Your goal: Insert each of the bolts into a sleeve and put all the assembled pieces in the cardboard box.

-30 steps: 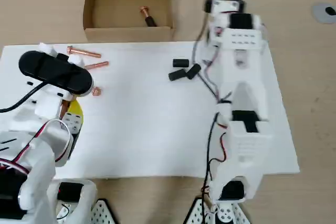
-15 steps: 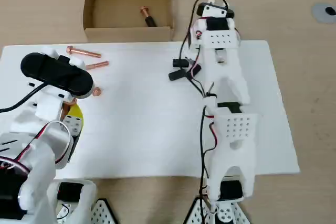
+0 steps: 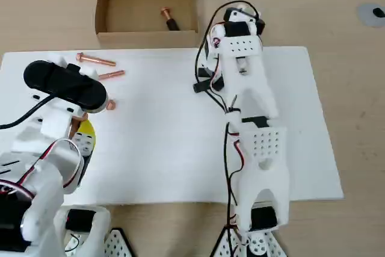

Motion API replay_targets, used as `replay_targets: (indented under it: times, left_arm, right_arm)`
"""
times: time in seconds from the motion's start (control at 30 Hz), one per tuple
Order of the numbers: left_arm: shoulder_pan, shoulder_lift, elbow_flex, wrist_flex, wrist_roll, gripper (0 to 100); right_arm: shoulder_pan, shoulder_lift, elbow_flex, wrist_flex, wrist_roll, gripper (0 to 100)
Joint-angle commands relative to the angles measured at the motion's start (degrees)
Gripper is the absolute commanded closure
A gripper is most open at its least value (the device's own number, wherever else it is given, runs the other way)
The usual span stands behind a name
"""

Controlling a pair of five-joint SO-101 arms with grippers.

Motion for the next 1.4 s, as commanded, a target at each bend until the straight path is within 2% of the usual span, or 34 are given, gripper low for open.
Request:
replay_targets:
  times: [0.0, 0.43, 0.67, 0.93, 1.37]
  left_arm:
    - [0.26, -0.48, -0.26, 0.0, -0.53, 99]
    - [0.26, -0.4, -0.26, -0.09, -2.02, 99]
    - [0.26, -0.4, -0.26, -0.09, -2.11, 99]
    - [0.26, -0.4, -0.26, -0.09, -2.11, 99]
    - [0.18, -0.48, -0.7, 0.0, -2.11, 99]
  right_arm:
    - [-0.92, 0.13, -0.04, 0.26, -1.85, 81.7]
    - [-0.75, 3.74, -0.66, -0.97, -3.87, 82.4]
    - [-0.22, 3.82, -0.66, -0.53, -3.25, 99.2]
    - [2.42, 2.86, -0.75, -0.18, -3.08, 98.8]
    - [2.33, -8.4, -17.63, 14.33, 0.44, 98.8]
